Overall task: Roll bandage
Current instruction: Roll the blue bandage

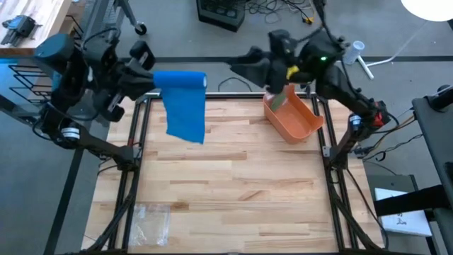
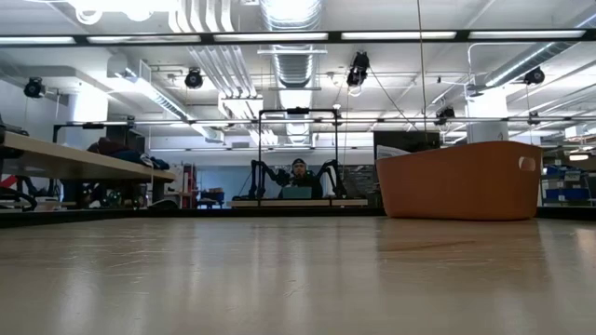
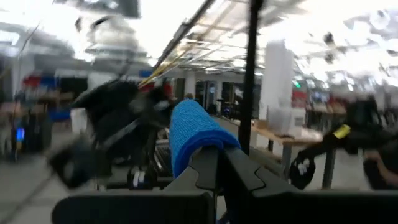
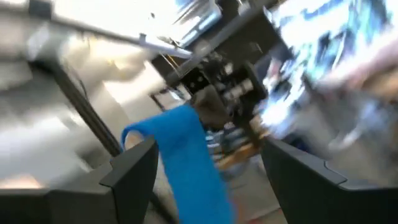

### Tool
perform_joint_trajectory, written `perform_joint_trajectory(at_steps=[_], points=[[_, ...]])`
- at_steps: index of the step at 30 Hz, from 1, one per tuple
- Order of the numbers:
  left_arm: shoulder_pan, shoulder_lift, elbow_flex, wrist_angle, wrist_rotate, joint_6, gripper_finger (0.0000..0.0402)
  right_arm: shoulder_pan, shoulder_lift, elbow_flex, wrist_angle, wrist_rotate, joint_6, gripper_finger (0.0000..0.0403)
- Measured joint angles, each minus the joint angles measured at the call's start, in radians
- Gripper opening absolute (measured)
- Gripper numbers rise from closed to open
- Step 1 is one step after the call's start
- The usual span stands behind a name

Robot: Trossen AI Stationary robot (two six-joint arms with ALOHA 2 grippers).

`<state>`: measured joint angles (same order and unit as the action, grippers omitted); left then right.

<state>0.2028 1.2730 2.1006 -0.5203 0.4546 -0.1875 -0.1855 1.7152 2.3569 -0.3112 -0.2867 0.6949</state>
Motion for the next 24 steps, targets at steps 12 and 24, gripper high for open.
perform_joint_trajectory(at_steps=[12, 24], points=[[0.002, -0.011, 0.0, -0.083, -0.238, -0.319, 0.0, 0.089, -0.03, 0.0, -0.033, 0.079, -0.733, 0.024], [0.002, 0.018, -0.001, -0.135, -0.315, -0.342, 0.0, 0.087, 0.02, -0.006, -0.091, 0.13, -0.913, 0.0205]])
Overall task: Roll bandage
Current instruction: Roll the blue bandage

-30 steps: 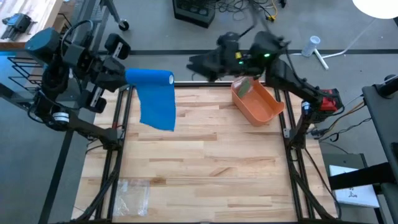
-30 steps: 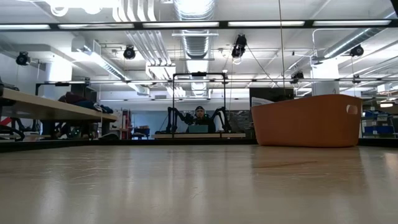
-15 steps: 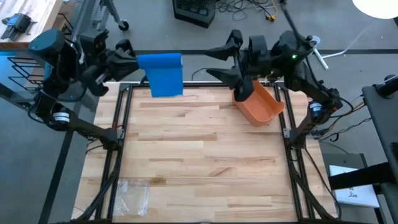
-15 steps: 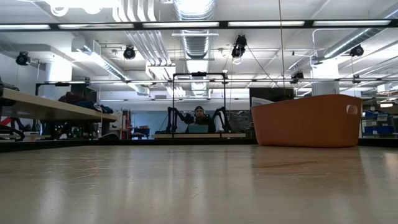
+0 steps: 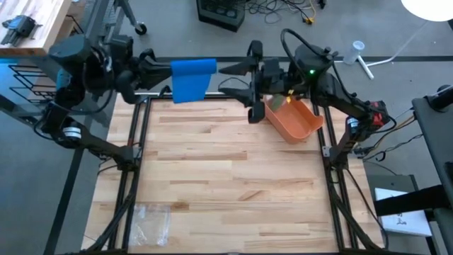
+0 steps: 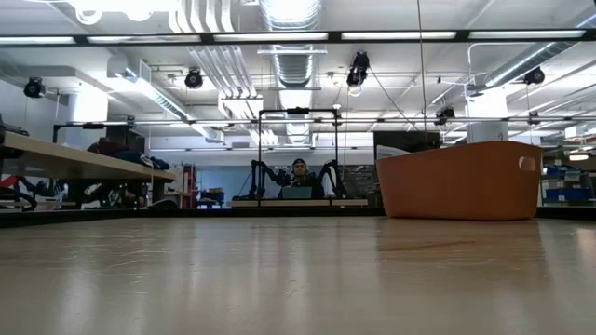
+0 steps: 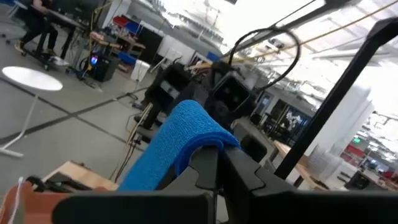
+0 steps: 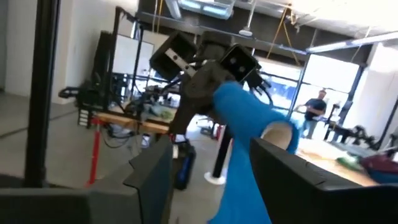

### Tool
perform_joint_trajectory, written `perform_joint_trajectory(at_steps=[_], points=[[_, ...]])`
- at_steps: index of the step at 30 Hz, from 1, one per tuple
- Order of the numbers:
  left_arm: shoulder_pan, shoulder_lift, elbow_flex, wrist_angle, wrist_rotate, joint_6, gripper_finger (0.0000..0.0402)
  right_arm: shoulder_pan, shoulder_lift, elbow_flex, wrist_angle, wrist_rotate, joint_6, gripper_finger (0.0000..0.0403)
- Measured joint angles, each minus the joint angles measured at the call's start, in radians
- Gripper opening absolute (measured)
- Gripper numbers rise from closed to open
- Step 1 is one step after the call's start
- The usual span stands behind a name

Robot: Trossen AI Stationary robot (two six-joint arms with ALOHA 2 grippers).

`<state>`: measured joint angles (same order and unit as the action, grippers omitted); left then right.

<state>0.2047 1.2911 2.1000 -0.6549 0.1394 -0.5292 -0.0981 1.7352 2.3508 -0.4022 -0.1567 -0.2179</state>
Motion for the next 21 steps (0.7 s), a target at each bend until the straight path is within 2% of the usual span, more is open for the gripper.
perform_joint_trajectory(at_steps=[8, 12, 21], points=[[-0.001, 0.02, -0.002, 0.005, 0.009, 0.055, 0.0, 0.0, 0.001, 0.001, -0.02, 0.004, -0.062, 0.0203], [-0.001, 0.019, -0.002, 0.011, 0.041, 0.139, 0.0, 0.0, -0.001, 0.001, -0.02, 0.002, -0.066, 0.02], [-0.001, 0.019, -0.002, 0.013, 0.054, 0.208, 0.0, 0.002, -0.007, 0.001, -0.042, 0.0, -0.036, 0.0199]])
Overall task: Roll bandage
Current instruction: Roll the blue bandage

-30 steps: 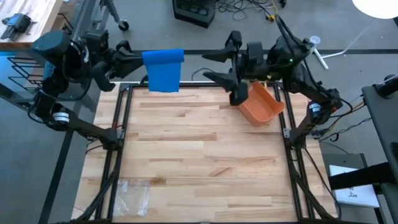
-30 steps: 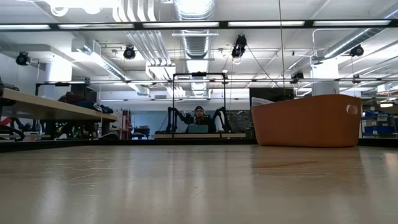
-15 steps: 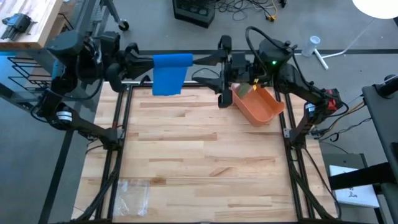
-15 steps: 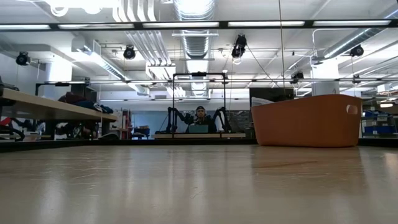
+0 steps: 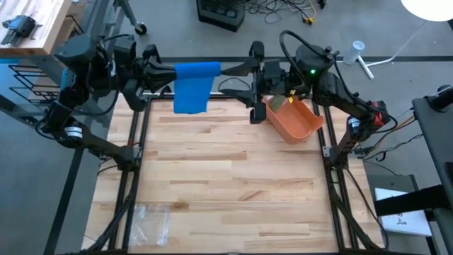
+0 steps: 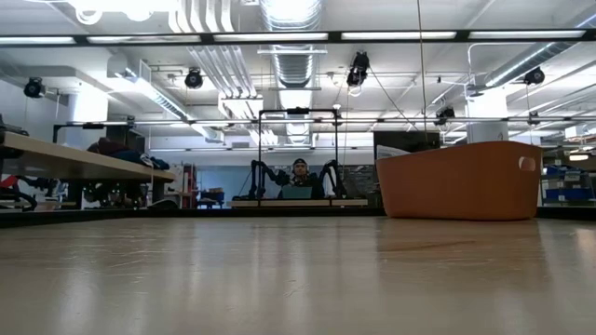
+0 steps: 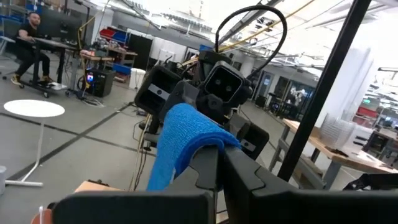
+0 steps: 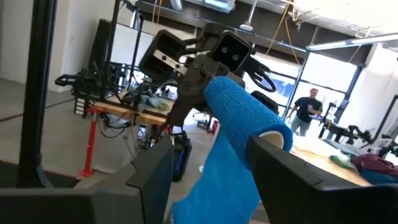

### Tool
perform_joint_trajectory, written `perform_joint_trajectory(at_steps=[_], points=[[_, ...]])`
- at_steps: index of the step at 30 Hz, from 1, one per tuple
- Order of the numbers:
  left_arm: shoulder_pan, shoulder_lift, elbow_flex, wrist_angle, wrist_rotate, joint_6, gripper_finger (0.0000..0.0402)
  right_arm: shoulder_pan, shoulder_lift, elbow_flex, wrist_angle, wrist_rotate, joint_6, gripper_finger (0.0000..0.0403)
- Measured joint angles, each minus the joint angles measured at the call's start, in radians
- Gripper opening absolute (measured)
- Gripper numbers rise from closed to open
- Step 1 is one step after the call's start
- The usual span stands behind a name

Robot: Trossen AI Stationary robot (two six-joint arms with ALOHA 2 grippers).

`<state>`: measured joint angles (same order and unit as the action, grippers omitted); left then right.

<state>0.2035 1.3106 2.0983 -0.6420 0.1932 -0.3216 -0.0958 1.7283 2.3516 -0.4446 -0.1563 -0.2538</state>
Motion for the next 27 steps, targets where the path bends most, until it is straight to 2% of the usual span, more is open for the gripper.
perform_joint_trajectory(at_steps=[6, 20, 27], points=[[0.0, 0.001, 0.0, 0.013, 0.001, 0.004, 0.0, 0.007, -0.019, 0.0, 0.0, -0.001, 0.001, 0.0199], [0.0, 0.015, -0.001, 0.013, 0.058, 0.189, 0.0, 0.013, -0.014, 0.0, 0.0, 0.0, 0.005, 0.0199], [0.0, 0.035, -0.001, 0.022, 0.061, 0.214, 0.0, 0.017, -0.014, 0.0, -0.017, 0.0, 0.022, 0.0199]])
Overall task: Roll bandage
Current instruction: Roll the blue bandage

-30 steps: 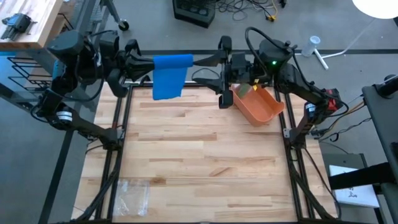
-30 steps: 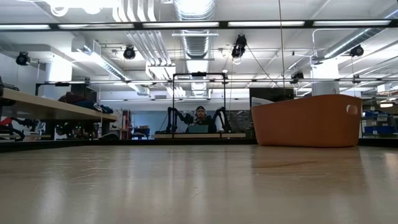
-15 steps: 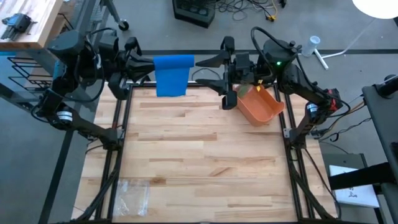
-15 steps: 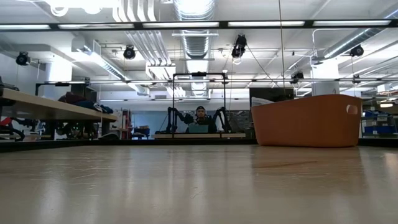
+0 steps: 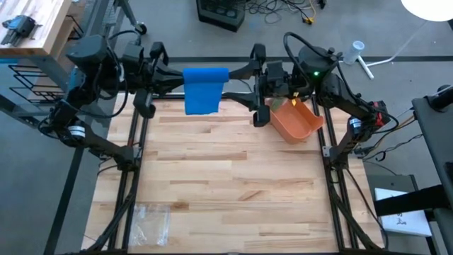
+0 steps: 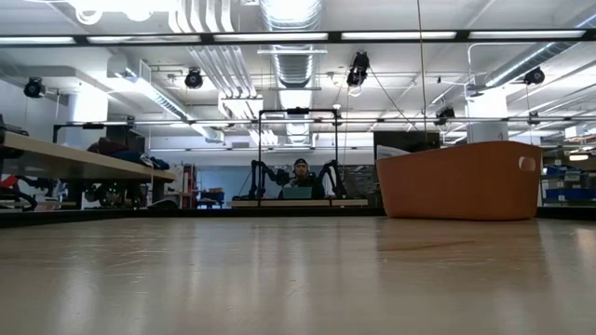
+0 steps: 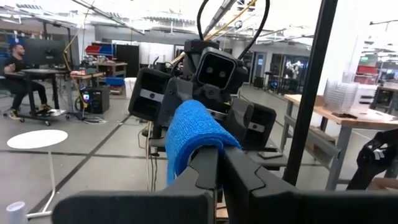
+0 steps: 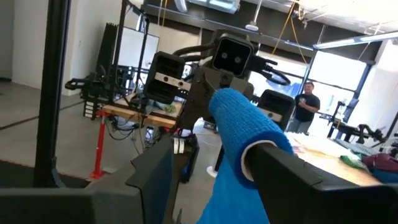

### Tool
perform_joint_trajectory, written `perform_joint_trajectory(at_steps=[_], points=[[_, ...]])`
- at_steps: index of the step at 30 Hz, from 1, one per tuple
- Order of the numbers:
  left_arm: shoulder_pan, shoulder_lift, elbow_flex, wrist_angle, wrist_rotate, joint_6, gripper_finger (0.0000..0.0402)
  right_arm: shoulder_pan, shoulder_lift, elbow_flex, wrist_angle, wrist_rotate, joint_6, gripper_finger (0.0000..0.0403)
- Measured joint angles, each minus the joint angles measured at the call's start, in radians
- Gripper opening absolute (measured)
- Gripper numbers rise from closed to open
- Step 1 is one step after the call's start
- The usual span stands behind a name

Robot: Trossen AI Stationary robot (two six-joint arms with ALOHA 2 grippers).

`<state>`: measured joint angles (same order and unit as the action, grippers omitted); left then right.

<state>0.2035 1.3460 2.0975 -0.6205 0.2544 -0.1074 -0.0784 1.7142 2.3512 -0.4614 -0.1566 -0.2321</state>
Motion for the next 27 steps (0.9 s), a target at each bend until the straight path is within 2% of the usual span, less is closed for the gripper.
perform_joint_trajectory(at_steps=[8, 12, 17, 22, 27], points=[[0.0, 0.009, 0.0, 0.015, 0.02, 0.006, 0.0, 0.0, 0.0, 0.0, -0.005, 0.0, 0.086, 0.0198], [0.0, 0.019, 0.0, 0.017, 0.022, 0.015, 0.0003, -0.001, 0.0, 0.0, -0.005, 0.001, 0.142, 0.0183], [0.0, 0.034, 0.001, 0.025, 0.034, 0.025, 0.0005, -0.001, 0.002, 0.0, -0.005, 0.004, 0.197, 0.0136], [0.0, 0.039, 0.001, 0.036, 0.055, 0.025, 0.0003, -0.001, 0.003, 0.0, -0.005, 0.003, 0.235, 0.0073], [0.0, 0.028, 0.001, 0.058, 0.051, 0.01, 0.0023, -0.001, 0.004, 0.0, -0.004, 0.0, 0.281, 0.001]])
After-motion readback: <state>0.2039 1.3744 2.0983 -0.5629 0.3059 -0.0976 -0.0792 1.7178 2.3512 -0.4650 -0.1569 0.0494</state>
